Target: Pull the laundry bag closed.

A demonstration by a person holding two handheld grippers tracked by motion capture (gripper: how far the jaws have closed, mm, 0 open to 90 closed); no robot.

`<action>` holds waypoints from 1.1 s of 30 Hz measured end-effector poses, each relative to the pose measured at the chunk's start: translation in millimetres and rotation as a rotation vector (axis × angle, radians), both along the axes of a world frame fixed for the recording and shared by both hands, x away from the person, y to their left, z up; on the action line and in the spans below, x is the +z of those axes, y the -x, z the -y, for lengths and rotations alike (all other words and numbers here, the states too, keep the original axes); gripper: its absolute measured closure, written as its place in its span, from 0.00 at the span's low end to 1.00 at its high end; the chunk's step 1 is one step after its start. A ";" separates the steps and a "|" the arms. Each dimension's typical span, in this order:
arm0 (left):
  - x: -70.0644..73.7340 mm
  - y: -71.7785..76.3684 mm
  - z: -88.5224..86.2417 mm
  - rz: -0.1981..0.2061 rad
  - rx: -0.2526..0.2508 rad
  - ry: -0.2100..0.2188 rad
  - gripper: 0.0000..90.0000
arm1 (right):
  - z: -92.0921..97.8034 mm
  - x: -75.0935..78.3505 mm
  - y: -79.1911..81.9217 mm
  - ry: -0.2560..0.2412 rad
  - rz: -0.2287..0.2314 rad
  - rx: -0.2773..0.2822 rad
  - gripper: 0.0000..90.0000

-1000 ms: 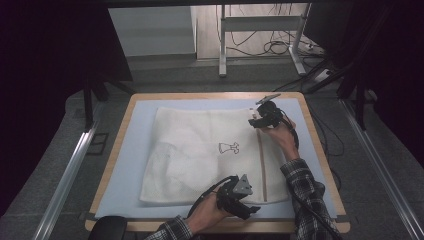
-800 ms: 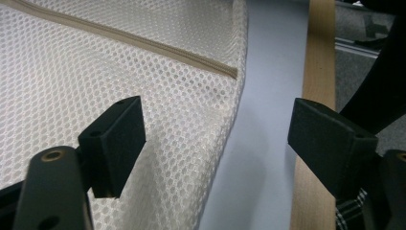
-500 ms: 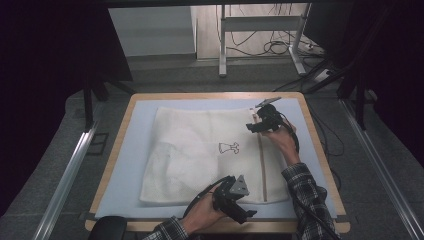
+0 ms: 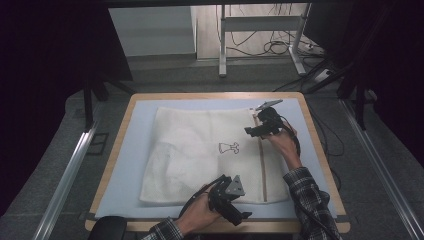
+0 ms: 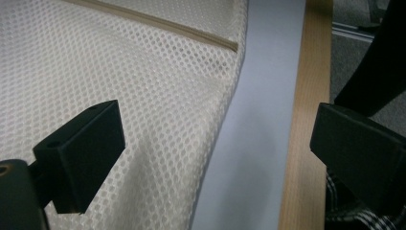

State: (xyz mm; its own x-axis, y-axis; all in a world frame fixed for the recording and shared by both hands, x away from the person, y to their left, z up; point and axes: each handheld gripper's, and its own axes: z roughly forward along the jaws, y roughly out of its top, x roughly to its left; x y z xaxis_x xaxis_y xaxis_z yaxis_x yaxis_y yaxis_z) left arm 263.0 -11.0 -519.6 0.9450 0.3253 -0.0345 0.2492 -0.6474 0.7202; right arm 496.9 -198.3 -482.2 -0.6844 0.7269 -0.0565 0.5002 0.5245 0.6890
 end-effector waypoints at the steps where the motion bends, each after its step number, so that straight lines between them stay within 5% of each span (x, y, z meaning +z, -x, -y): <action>1: 0.2 0.3 -0.7 0.001 0.001 -0.002 0.05 | 0.3 0.7 1.1 -0.006 0.000 0.003 0.14; 16: 3.8 2.6 -19.1 0.008 0.028 0.007 0.03 | -2.3 8.5 20.2 -0.027 0.016 0.037 0.09; 33: 3.9 3.3 -40.1 0.073 0.078 0.002 0.01 | -3.0 8.9 40.6 0.000 0.036 0.067 0.01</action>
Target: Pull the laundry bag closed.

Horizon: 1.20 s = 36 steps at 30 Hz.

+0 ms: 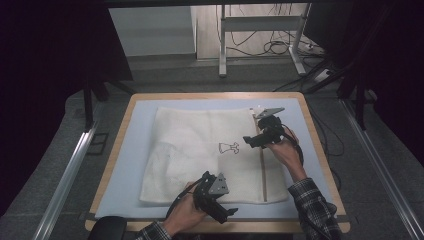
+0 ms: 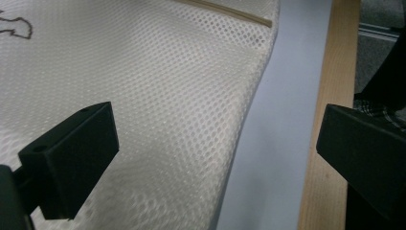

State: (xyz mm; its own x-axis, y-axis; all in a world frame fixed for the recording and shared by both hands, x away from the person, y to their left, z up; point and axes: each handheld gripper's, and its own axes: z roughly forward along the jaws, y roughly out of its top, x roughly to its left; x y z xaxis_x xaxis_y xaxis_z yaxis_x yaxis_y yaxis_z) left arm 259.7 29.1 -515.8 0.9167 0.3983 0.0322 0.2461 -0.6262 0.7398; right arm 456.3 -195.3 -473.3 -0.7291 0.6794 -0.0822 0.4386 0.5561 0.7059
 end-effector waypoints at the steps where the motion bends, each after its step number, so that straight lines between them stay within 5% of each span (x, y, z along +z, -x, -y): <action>1: -0.2 0.1 -1.1 -0.001 0.004 0.001 0.01 | -0.1 -0.2 0.9 -0.001 0.003 -0.003 0.01; 27: -2.1 6.1 -20.1 0.018 0.005 0.008 0.00 | -4.4 -6.0 34.9 0.014 -0.002 0.047 0.00; 36: 1.6 5.9 -28.7 0.031 0.008 0.067 0.00 | 0.9 -3.5 49.2 -0.005 0.002 0.051 0.00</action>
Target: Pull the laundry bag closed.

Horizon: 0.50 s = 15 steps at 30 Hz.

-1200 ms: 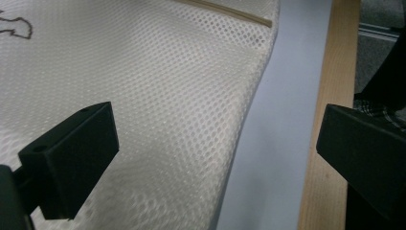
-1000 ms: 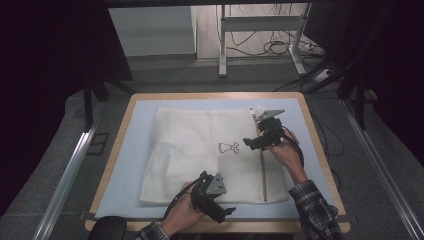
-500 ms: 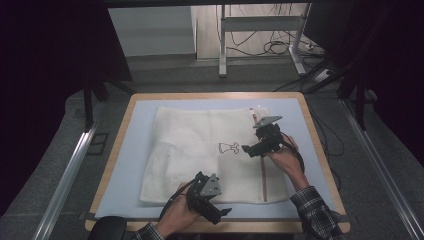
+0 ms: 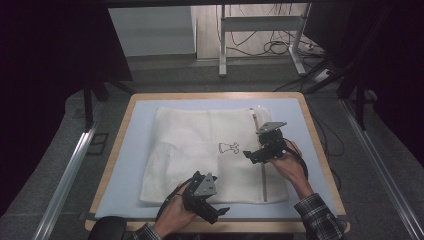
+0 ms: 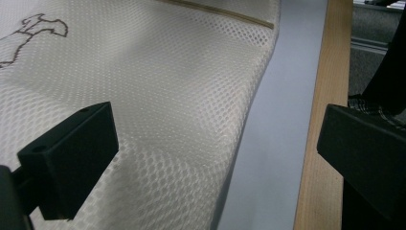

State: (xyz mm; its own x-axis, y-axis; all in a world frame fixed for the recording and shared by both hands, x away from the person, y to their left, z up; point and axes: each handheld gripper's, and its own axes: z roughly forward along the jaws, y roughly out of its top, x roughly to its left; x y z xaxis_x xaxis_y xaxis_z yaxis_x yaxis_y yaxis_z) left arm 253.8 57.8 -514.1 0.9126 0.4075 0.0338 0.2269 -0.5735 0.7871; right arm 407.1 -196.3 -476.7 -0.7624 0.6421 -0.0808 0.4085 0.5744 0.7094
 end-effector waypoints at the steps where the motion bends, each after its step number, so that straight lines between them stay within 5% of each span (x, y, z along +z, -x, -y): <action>1: 0.3 -0.3 -1.5 0.000 0.002 0.005 0.00 | 1.0 0.5 1.7 -0.001 0.004 0.000 0.00; 9: 2.5 -0.3 -11.1 -0.005 0.019 0.047 0.01 | 7.6 -0.5 16.7 -0.020 0.007 0.017 0.00; 15: 0.7 2.0 -13.9 0.009 0.026 0.012 0.01 | 13.4 -1.0 27.1 -0.038 0.007 0.033 0.00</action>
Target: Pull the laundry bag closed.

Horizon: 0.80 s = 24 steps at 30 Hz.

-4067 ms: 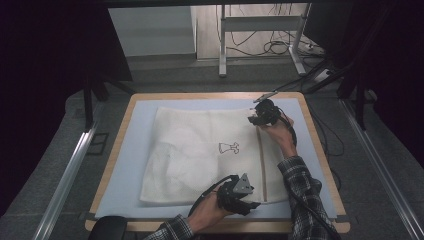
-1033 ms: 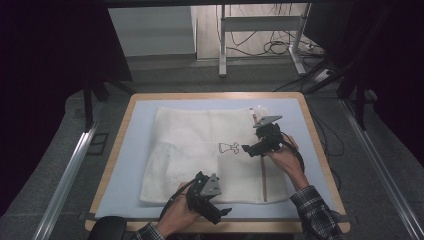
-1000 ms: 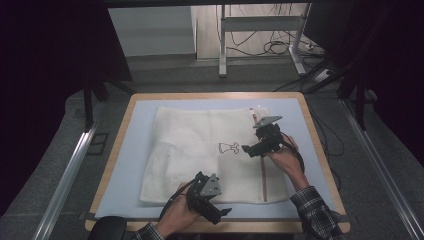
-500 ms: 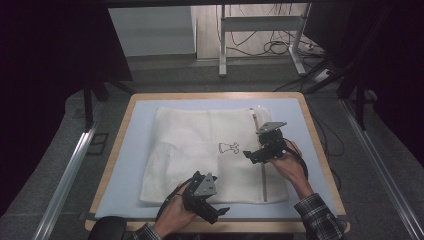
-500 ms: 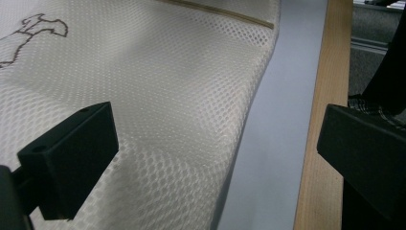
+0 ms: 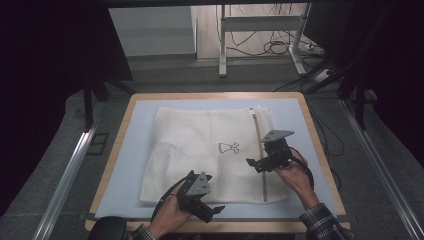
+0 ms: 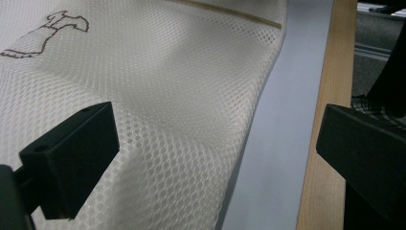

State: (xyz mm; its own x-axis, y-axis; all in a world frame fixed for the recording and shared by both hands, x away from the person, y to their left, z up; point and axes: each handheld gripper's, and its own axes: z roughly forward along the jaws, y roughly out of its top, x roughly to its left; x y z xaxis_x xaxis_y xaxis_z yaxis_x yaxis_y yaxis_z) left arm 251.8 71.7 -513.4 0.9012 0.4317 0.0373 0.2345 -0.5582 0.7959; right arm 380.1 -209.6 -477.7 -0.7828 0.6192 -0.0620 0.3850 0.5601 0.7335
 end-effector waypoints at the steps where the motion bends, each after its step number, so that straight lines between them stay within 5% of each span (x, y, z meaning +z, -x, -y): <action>1: 0.1 0.1 -0.6 -0.001 0.002 -0.003 0.01 | 1.0 -0.6 2.4 0.002 0.005 0.000 0.00; 24: -0.6 4.6 -20.4 0.003 0.061 -0.044 0.01 | 14.3 -1.2 47.9 -0.008 0.046 0.012 0.00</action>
State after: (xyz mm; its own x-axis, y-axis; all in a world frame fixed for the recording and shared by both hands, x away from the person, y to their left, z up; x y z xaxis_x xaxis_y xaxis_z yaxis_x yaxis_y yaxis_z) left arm 247.1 92.1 -514.0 0.8731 0.4837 0.0603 0.2666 -0.5775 0.7716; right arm 332.2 -224.0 -478.9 -0.7865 0.6105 -0.0933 0.3441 0.5586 0.7547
